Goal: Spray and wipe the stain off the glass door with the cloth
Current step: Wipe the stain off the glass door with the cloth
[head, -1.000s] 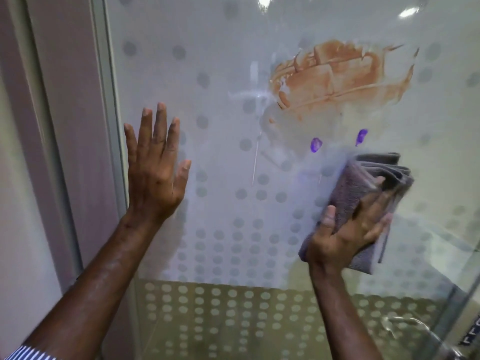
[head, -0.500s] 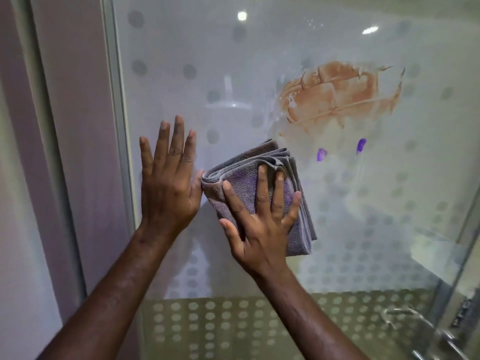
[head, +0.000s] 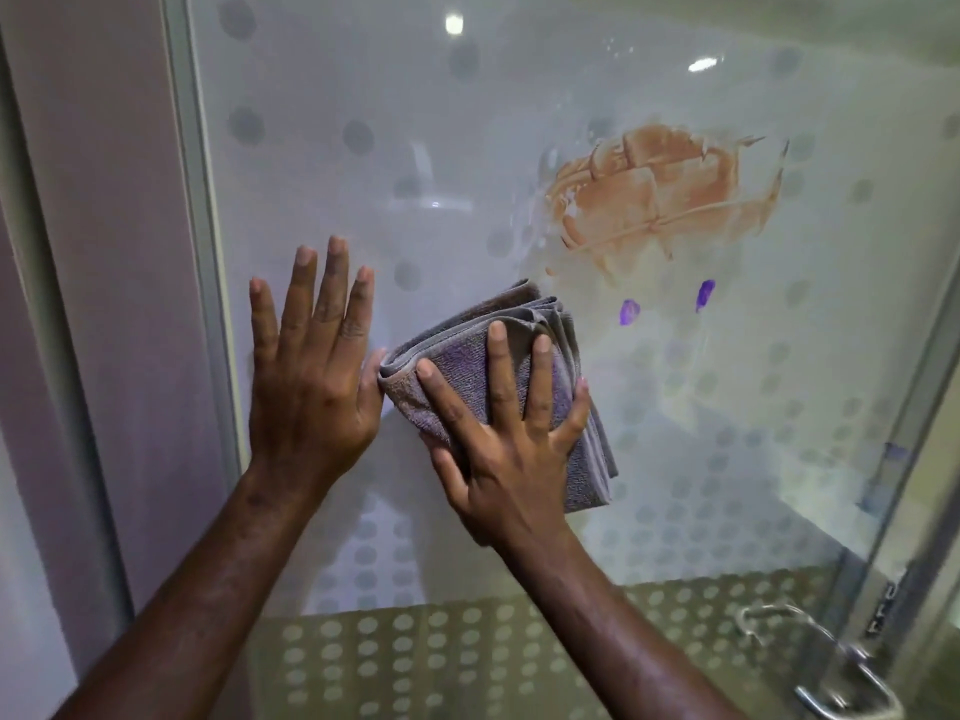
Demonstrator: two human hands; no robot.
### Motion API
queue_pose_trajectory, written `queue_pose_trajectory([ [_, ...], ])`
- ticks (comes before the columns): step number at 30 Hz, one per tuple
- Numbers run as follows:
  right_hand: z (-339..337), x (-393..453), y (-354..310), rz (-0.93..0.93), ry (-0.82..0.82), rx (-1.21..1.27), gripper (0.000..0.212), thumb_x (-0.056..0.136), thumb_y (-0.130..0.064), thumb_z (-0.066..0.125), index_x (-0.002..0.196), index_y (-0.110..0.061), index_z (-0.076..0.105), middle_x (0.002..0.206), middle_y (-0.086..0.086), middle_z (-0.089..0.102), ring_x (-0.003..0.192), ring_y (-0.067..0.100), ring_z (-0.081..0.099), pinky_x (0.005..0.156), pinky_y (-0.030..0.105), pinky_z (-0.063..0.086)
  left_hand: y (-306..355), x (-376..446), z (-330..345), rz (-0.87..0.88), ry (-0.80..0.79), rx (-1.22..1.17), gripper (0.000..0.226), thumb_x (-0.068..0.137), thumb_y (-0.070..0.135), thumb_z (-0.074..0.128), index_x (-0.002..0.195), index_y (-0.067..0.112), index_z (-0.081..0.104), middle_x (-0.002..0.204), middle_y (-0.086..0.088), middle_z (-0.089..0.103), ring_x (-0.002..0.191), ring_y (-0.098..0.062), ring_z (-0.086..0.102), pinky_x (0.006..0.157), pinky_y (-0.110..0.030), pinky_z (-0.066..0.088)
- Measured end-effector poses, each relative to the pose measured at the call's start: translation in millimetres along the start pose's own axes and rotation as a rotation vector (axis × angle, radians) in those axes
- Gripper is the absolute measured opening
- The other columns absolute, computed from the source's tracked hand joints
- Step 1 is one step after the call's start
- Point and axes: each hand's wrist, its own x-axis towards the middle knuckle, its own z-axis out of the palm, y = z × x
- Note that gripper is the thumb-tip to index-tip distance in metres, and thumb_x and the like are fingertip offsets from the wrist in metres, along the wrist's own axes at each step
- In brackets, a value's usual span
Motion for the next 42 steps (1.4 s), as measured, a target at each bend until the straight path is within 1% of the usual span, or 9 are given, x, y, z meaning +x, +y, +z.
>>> queue_pose_trajectory([
  [3, 1, -8, 14, -0.046, 0.031, 0.044, 0.056, 0.102, -0.050, 0.038, 0.157, -0.049, 0.031, 0.172, 0.006, 0.018, 0.159, 0.036, 0.015, 0.114, 0.067, 0.028, 1, 0, -2, -0.001, -0.007, 0.009, 0.059, 0.103, 0.025, 0.044, 0.155, -0.001, 0.032, 0.165, -0.025, 0.024, 0.155, -0.043, 0.019, 0.123, -0.068, 0.012],
  [9, 6, -37, 77, -0.052, 0.059, 0.079, 0.060, 0.098, -0.034, 0.050, 0.156, -0.044, 0.037, 0.171, 0.005, 0.023, 0.158, 0.030, 0.022, 0.114, 0.062, 0.030, 1, 1, -2, -0.016, -0.002, 0.034, 0.063, 0.101, 0.024, 0.048, 0.157, 0.001, 0.030, 0.165, -0.023, 0.024, 0.155, -0.041, 0.019, 0.124, -0.066, 0.012],
  [15, 7, -62, 178, 0.421, 0.145, 0.094, 0.067, 0.093, -0.030, 0.052, 0.158, -0.039, 0.036, 0.171, 0.014, 0.021, 0.157, 0.034, 0.022, 0.116, 0.063, 0.028, 4, 0, -3, -0.029, 0.000, 0.034, 0.063, 0.101, 0.024, 0.047, 0.157, 0.002, 0.030, 0.166, -0.021, 0.023, 0.156, -0.039, 0.018, 0.124, -0.067, 0.013],
  [20, 3, -31, 137, 0.631, 0.229, 0.291, 0.062, 0.096, -0.030, 0.047, 0.157, -0.038, 0.039, 0.174, 0.009, 0.012, 0.161, 0.030, 0.008, 0.119, 0.063, 0.021, 6, 1, -3, -0.032, -0.014, 0.044, 0.065, 0.099, 0.024, 0.047, 0.157, 0.001, 0.030, 0.166, -0.022, 0.023, 0.156, -0.040, 0.017, 0.124, -0.066, 0.011],
  [24, 2, -12, 75, 0.492, 0.128, 0.252, 0.075, 0.086, -0.034, 0.051, 0.157, -0.048, 0.031, 0.174, 0.005, 0.011, 0.161, 0.029, 0.004, 0.116, 0.066, 0.021, 9, 3, -3, -0.031, -0.008, 0.046, 0.066, 0.097, 0.021, 0.051, 0.156, 0.000, 0.031, 0.165, -0.023, 0.024, 0.155, -0.041, 0.019, 0.124, -0.067, 0.012],
  [28, 4, -7, 4, 0.044, 0.056, 0.136, 0.053, 0.104, -0.047, 0.039, 0.157, -0.048, 0.033, 0.171, 0.006, 0.021, 0.159, 0.035, 0.017, 0.116, 0.068, 0.022, 3, 1, -4, -0.022, -0.009, 0.046, 0.065, 0.099, 0.024, 0.050, 0.157, 0.001, 0.030, 0.166, -0.022, 0.023, 0.156, -0.040, 0.018, 0.125, -0.065, 0.010],
  [34, 4, -22, 60, -0.120, 0.133, 0.039, 0.064, 0.095, -0.023, 0.064, 0.154, -0.038, 0.045, 0.167, 0.006, 0.034, 0.156, 0.027, 0.030, 0.112, 0.057, 0.034, 2, 0, -4, -0.017, -0.004, 0.037, 0.065, 0.099, 0.025, 0.049, 0.156, 0.002, 0.031, 0.166, -0.021, 0.023, 0.156, -0.039, 0.018, 0.125, -0.065, 0.012],
  [37, 1, -35, 120, 0.056, 0.170, 0.011, 0.069, 0.088, -0.017, 0.063, 0.154, -0.034, 0.046, 0.168, 0.011, 0.031, 0.155, 0.029, 0.033, 0.110, 0.057, 0.033, 3, 1, -3, -0.018, -0.011, 0.046, 0.064, 0.099, 0.025, 0.049, 0.156, 0.001, 0.032, 0.166, -0.022, 0.024, 0.156, -0.040, 0.019, 0.124, -0.067, 0.013],
  [42, -9, -11, 176, 0.617, 0.276, 0.171, 0.071, 0.089, -0.019, 0.050, 0.156, -0.040, 0.041, 0.172, 0.004, 0.021, 0.158, 0.025, 0.022, 0.114, 0.059, 0.027, 5, 0, -3, -0.018, -0.028, 0.073, 0.064, 0.100, 0.025, 0.046, 0.156, 0.000, 0.030, 0.166, -0.022, 0.022, 0.156, -0.041, 0.017, 0.123, -0.068, 0.013],
])
